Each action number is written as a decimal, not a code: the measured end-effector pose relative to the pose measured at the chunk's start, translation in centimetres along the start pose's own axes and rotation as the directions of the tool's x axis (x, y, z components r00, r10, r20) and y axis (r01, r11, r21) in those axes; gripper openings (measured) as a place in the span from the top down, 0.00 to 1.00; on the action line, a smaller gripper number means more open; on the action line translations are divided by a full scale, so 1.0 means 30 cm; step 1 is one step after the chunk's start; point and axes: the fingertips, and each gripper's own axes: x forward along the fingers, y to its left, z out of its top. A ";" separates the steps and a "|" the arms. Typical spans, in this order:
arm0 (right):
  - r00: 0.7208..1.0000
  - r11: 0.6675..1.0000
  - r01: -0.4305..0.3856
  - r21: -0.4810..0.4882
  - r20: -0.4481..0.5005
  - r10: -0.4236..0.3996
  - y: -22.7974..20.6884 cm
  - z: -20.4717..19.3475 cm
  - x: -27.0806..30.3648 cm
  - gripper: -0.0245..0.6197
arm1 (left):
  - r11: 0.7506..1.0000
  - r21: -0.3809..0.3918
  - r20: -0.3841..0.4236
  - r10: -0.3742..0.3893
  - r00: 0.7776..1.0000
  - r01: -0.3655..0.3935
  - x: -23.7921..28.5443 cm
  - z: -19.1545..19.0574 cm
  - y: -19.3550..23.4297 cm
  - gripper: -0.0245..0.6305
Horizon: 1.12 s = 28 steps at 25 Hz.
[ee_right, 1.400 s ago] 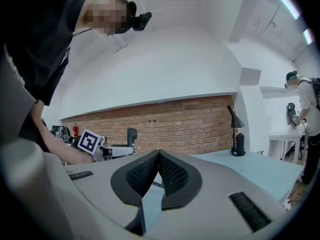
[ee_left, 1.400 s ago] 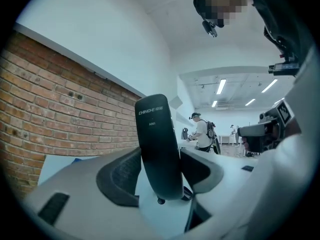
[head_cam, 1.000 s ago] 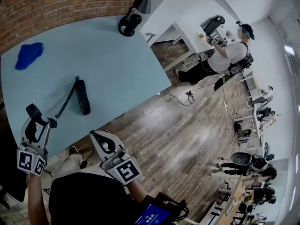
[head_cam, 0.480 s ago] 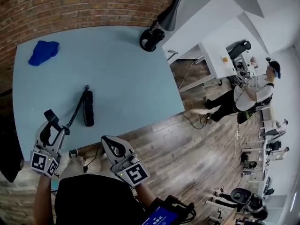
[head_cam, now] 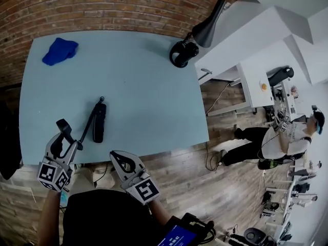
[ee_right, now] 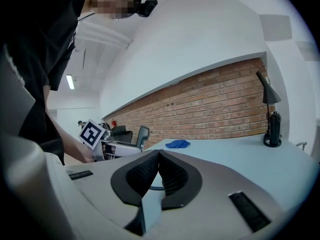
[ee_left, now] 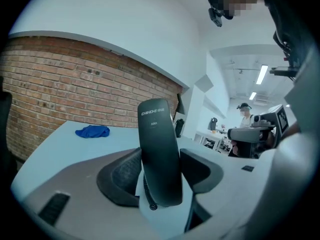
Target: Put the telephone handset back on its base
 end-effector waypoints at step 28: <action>0.992 0.981 0.123 0.151 0.018 -0.127 -0.439 -0.150 -0.449 0.93 | 0.983 0.009 -0.278 0.177 0.944 -0.181 0.344 -0.177 -0.055 0.55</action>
